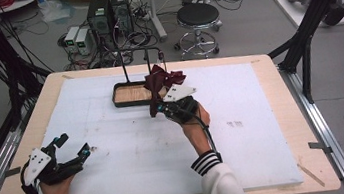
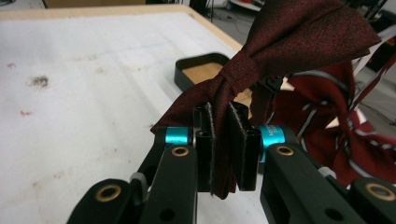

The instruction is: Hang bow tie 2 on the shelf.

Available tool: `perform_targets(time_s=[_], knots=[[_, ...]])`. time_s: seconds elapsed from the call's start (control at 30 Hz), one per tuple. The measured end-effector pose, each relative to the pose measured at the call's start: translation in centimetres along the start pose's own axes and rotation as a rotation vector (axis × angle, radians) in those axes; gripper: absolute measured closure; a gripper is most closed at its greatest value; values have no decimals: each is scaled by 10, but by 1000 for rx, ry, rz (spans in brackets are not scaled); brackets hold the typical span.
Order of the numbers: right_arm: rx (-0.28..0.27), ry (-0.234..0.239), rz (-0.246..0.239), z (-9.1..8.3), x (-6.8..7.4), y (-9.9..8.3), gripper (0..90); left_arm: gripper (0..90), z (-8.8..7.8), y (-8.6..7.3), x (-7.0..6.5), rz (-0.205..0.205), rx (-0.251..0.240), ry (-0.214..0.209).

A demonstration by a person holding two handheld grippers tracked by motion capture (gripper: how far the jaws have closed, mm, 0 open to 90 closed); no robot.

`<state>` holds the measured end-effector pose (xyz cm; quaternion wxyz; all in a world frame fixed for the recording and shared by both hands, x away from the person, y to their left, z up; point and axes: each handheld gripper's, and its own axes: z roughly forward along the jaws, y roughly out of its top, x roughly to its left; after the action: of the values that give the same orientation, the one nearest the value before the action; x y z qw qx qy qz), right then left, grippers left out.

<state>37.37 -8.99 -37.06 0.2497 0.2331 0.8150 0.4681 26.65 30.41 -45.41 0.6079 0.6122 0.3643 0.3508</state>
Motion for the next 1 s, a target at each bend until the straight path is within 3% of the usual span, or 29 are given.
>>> perform_targets(time_s=[0.63,0.87,1.0], knots=[[-96,21,-69,2,-11,34,816,152,0,0,0,-5,6,-2],[-115,10,-65,6,-18,42,816,152,1,0,1,-4,6,-2],[-169,10,-63,8,-25,46,816,152,1,0,1,-5,8,-3]])
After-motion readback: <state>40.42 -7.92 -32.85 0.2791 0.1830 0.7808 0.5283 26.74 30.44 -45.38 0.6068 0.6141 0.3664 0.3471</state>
